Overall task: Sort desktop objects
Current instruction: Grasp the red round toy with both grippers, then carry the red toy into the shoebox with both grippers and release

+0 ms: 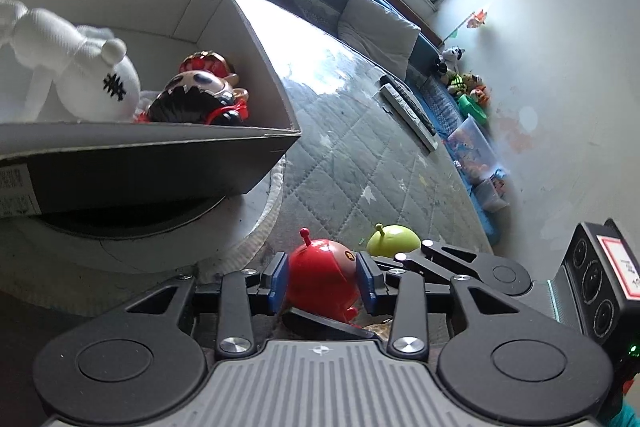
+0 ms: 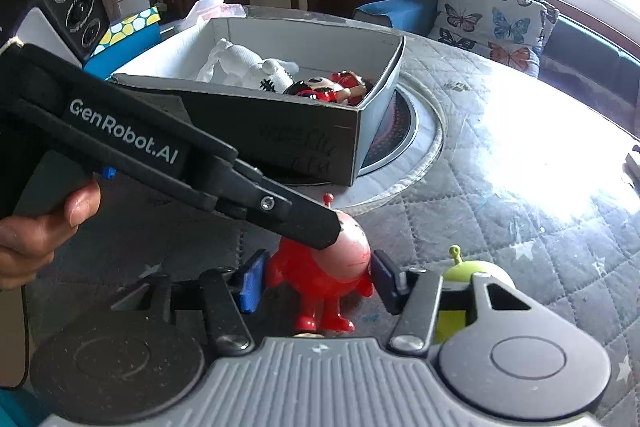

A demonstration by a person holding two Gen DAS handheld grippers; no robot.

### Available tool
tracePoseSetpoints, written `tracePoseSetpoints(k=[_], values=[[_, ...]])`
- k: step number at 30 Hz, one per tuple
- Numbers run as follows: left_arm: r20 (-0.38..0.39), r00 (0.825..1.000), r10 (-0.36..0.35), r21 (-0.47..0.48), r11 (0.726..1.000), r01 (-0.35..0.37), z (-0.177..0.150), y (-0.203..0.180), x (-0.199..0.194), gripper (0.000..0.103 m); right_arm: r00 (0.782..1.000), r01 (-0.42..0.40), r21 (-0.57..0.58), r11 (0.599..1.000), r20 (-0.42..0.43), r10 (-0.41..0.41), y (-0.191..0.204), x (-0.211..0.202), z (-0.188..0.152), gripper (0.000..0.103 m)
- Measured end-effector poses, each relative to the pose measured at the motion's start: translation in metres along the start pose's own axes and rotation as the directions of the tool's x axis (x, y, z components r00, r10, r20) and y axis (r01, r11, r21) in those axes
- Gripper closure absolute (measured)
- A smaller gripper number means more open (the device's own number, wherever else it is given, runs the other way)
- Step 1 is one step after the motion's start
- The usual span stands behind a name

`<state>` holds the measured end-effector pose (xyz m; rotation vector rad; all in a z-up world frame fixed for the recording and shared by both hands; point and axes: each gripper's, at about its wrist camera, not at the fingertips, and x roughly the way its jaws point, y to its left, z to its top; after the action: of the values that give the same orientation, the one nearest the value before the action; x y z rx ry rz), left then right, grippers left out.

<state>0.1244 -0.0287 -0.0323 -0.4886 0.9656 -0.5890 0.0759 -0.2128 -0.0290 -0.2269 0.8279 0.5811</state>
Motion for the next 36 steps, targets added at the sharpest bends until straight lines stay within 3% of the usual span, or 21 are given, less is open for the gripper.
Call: tracePoseSetpoints(k=[4, 10, 18, 26, 32, 36], values=[[-0.001, 1.0, -0.004, -0.014, 1.0, 0.004, -0.001, 0.0, -0.008, 0.063, 1.0, 0.003, -0.007, 1.0, 0.004, -0.003, 0.007, -0.004, 0.0, 0.05], [0.081, 0.996, -0.023, 0.007, 1.0, 0.022, 0.003, -0.005, -0.05, 0.063, 0.998, -0.01, -0.057, 0.998, 0.066, 0.014, 0.027, -0.025, 0.016, 0.05], [0.245, 0.969, 0.041, 0.018, 0.999, -0.047, 0.043, 0.006, -0.112, 0.063, 0.985, -0.044, -0.156, 0.987, 0.158, 0.069, 0.056, -0.022, 0.088, 0.05], [0.266, 0.951, 0.156, -0.092, 0.986, -0.136, 0.076, 0.065, -0.131, 0.063, 0.977, -0.185, -0.165, 0.969, 0.071, 0.199, 0.075, 0.045, 0.15, 0.05], [0.214, 0.943, 0.255, -0.166, 0.961, -0.222, 0.087, 0.104, -0.123, 0.063, 0.97, -0.243, -0.167, 0.955, -0.037, 0.241, 0.09, 0.1, 0.166, 0.05], [0.185, 0.938, 0.292, -0.161, 0.951, -0.264, 0.087, 0.115, -0.113, 0.064, 0.967, -0.25, -0.179, 0.951, -0.092, 0.237, 0.096, 0.119, 0.163, 0.05]])
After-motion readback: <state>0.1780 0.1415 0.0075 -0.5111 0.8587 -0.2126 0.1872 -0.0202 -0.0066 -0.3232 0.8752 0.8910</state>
